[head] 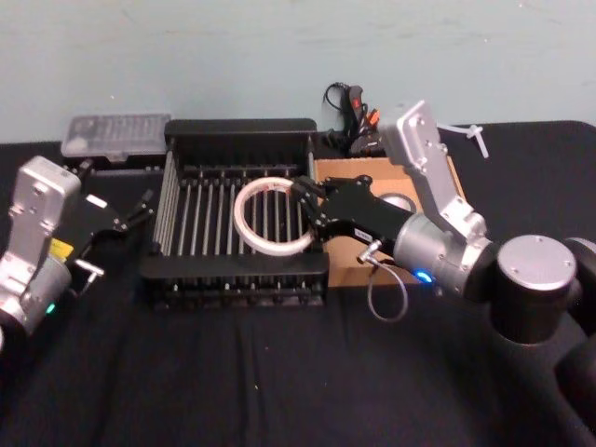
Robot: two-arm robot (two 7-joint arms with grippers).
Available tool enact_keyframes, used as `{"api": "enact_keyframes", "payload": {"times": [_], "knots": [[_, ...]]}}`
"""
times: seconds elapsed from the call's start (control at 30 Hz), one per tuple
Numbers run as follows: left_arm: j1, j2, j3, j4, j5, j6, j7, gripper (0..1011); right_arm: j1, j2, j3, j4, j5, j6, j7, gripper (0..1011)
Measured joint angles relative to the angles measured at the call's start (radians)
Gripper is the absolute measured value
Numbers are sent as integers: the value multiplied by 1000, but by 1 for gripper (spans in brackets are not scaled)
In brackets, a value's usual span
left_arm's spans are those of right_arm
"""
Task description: Pick up the white tape and place it into the black box , Pick up the silver tape and place it into the brown box.
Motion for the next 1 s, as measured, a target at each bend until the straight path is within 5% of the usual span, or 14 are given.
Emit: {"api": "enact_keyframes", "payload": {"times": [0.53, 0.83, 1.0], "knots": [[0, 0, 0, 0, 0, 0, 0, 1001, 169, -191, -13, 303, -95, -8, -77, 80], [0, 0, 0, 0, 0, 0, 0, 1001, 222, -253, -8, 437, -128, -24, -93, 80], [0, 0, 0, 0, 0, 0, 0, 1001, 228, -260, -7, 453, -137, -24, -96, 80]]}}
